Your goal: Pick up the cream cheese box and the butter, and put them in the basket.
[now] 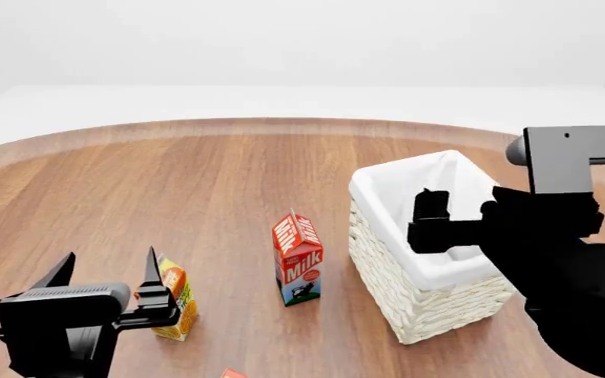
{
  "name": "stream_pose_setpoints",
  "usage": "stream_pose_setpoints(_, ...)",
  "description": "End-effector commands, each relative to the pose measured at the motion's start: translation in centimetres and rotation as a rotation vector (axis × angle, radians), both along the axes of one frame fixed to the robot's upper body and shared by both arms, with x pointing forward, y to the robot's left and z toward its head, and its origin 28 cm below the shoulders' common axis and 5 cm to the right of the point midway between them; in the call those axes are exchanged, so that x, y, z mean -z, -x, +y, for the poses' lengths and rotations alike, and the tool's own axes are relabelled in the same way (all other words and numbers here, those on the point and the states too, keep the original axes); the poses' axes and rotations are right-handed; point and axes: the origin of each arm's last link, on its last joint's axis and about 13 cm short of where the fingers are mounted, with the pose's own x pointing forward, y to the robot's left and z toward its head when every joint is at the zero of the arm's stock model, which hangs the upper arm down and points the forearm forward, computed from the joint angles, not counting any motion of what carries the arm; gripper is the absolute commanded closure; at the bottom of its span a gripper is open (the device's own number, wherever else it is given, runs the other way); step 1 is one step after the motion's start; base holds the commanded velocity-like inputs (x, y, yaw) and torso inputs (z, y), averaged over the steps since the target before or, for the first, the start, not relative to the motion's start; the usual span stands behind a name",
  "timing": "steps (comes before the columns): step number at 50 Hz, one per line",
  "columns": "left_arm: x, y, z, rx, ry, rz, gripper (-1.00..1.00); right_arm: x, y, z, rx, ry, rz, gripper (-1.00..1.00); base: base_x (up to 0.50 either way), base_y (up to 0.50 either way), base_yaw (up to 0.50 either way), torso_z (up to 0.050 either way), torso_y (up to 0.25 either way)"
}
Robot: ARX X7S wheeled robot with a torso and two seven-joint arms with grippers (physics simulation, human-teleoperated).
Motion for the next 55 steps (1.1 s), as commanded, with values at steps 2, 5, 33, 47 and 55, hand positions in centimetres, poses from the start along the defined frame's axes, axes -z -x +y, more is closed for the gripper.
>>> stream_pose_setpoints(2, 0.0, 0.0, 0.0, 0.0, -0.002, 0.0, -1.0, 0.4, 2.8, 0.2, -0.086, 0.036, -0.023, -1.0, 0.0, 0.0, 0.0, 0.0, 0.0)
stream_pose_setpoints(5, 0.0, 0.0, 0.0, 0.0, -0.001, 0.0, -1.0, 0.4, 3.2, 0.3, -0.117, 0.031, -0.026, -1.0, 0.0, 0.0, 0.0, 0.0, 0.0)
stream_pose_setpoints(33, 0.0, 0.0, 0.0, -0.003, -0.003, -0.001, -1.0, 1.1, 6.1, 1.5, -0.385, 0.057, -0.075, -1.0, 0.0, 0.0, 0.0, 0.0, 0.0)
stream_pose_setpoints(47, -0.1, 0.1, 0.0, -0.002, 0.0, 0.0, -1.0, 1.2, 7.1, 2.3, -0.503, 0.066, -0.061, -1.0, 0.0, 0.0, 0.0, 0.0, 0.0)
stream_pose_setpoints(55, -0.1, 0.1, 0.0, -0.001, -0.002, 0.001, -1.0, 1.9, 7.5, 2.7, -0.605, 0.063, -0.015, -1.0, 0.0, 0.0, 0.0, 0.0, 0.0)
